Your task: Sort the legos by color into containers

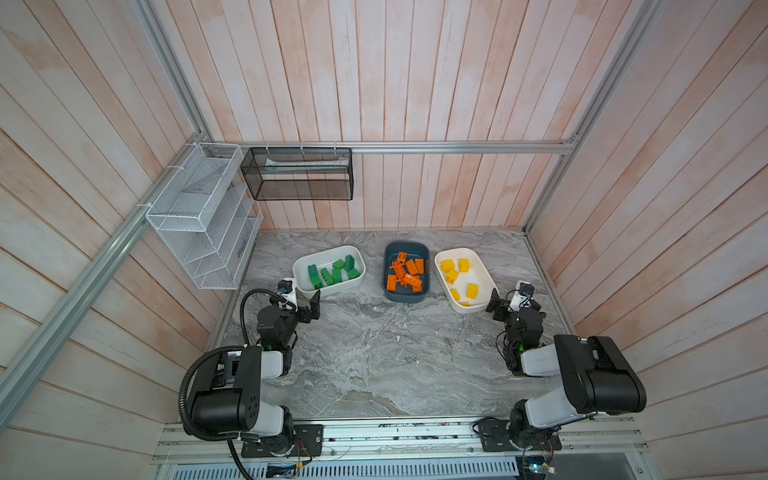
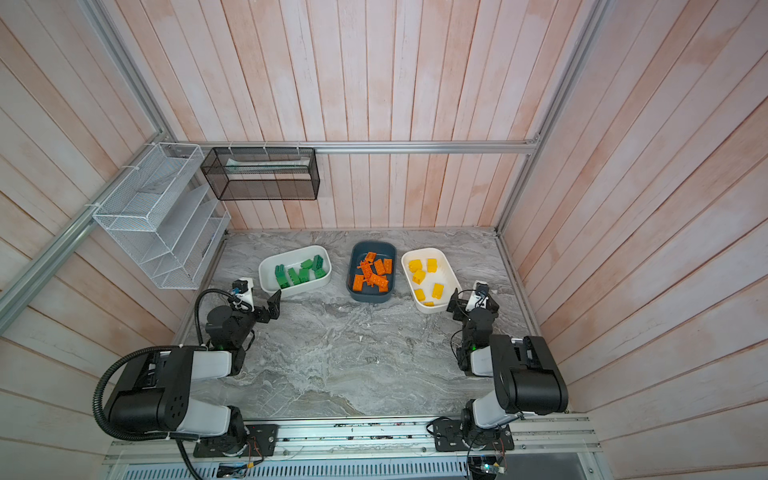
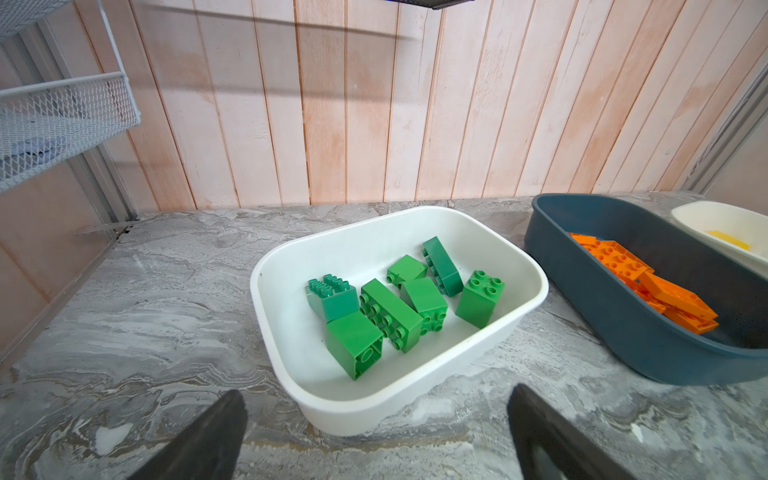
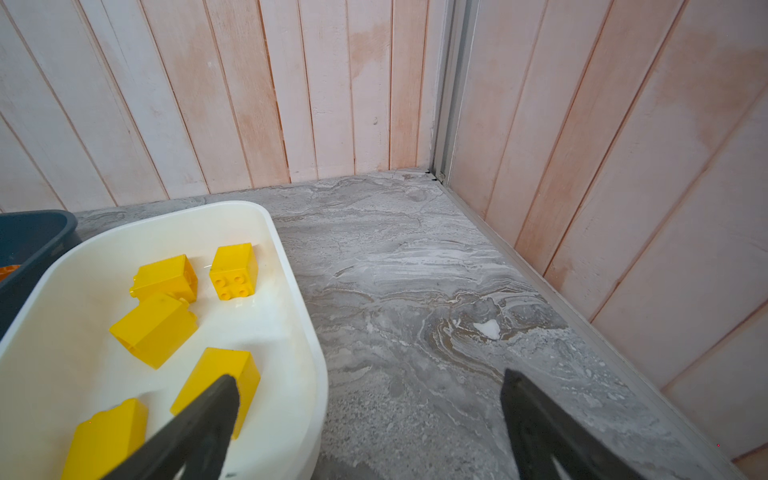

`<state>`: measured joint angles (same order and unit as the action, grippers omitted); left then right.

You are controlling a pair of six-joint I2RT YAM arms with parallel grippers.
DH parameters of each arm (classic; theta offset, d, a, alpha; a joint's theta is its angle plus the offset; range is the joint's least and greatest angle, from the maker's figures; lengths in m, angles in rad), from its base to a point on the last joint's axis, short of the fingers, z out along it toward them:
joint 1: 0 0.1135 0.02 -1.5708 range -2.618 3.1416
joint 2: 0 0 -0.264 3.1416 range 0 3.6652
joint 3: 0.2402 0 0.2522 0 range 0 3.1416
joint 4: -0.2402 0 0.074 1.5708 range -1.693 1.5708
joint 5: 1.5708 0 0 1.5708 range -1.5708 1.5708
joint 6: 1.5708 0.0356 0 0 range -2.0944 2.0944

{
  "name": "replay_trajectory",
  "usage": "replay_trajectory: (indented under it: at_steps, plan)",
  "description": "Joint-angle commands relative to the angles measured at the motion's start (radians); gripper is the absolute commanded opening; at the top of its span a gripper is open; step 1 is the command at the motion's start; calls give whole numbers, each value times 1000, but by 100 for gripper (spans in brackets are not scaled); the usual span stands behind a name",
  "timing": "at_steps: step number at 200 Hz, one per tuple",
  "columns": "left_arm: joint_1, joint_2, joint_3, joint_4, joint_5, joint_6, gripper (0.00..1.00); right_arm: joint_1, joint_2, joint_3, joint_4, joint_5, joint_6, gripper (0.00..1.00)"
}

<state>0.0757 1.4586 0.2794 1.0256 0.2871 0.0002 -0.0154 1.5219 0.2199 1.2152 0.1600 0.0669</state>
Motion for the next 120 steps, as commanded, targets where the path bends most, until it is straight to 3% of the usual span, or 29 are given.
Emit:
replay_trajectory:
  at_steps: [1, 120]
  plan:
    - [6, 18, 9, 32, 0, 9, 100, 4, -6, 19, -7, 21, -8, 98]
    - [6, 27, 17, 25, 6, 12, 100, 4, -8, 16, -4, 19, -9, 98]
